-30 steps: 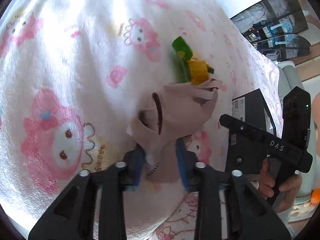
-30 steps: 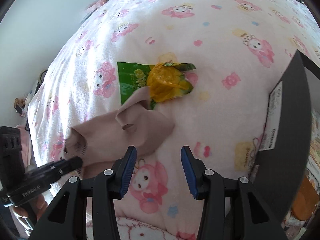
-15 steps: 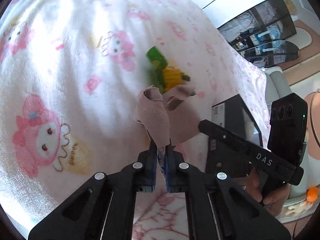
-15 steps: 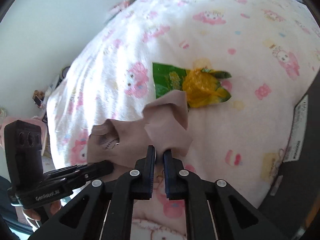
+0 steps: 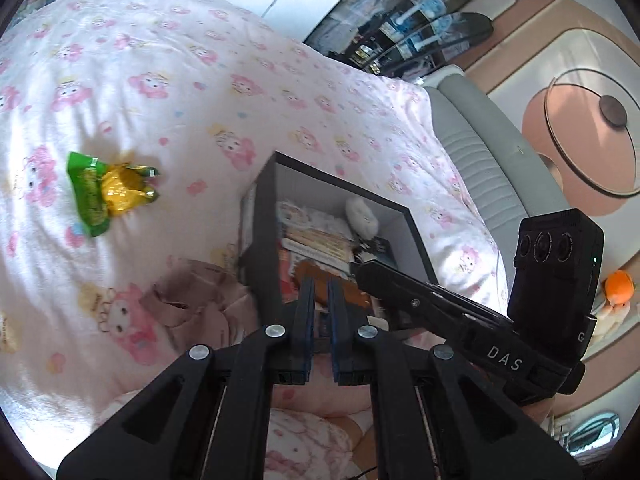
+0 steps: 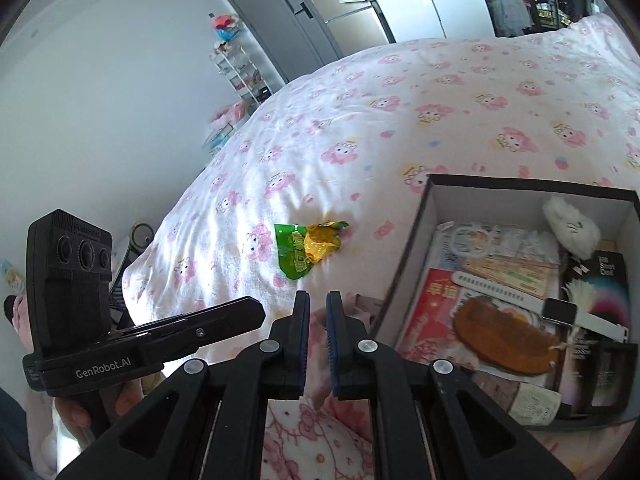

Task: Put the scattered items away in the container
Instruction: 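Carry the beige pouch with the right gripper toward the box edge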

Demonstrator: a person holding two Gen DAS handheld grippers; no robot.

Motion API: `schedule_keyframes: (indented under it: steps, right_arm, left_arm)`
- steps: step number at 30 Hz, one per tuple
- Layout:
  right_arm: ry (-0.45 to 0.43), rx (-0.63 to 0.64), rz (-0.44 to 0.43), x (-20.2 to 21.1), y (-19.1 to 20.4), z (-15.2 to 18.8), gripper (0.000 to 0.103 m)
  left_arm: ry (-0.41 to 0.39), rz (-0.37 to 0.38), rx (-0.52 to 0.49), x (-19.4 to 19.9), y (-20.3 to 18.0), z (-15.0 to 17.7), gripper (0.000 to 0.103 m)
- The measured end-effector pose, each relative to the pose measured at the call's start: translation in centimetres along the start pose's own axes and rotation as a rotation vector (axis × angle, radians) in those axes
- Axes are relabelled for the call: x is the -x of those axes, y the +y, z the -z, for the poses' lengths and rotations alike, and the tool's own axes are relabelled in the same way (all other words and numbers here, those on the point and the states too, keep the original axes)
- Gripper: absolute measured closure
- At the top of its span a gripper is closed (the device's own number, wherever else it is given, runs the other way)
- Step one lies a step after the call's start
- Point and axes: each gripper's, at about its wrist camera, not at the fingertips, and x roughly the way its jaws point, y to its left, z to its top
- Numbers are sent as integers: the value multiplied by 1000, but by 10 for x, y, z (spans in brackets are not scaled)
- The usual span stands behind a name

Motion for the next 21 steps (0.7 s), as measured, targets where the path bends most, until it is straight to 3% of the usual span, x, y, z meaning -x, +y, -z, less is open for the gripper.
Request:
schedule_keyframes:
  steps: [6, 9, 15, 21]
  right_arm:
    - [-16, -87, 35, 33, -50, 18, 97]
    - [-9, -114, 35, 40, -66, 29, 96]
    - [91, -129, 1, 15, -74, 51, 96]
    - [223, -96, -60, -29, -50, 68, 95]
  left_arm:
    - [68, -20, -63, -51, -57, 5, 98]
    - [78, -94, -40, -57, -56, 11, 98]
    - [78, -203, 90, -46, -8, 16, 98]
    - [108, -329, 197, -39, 44, 27, 97]
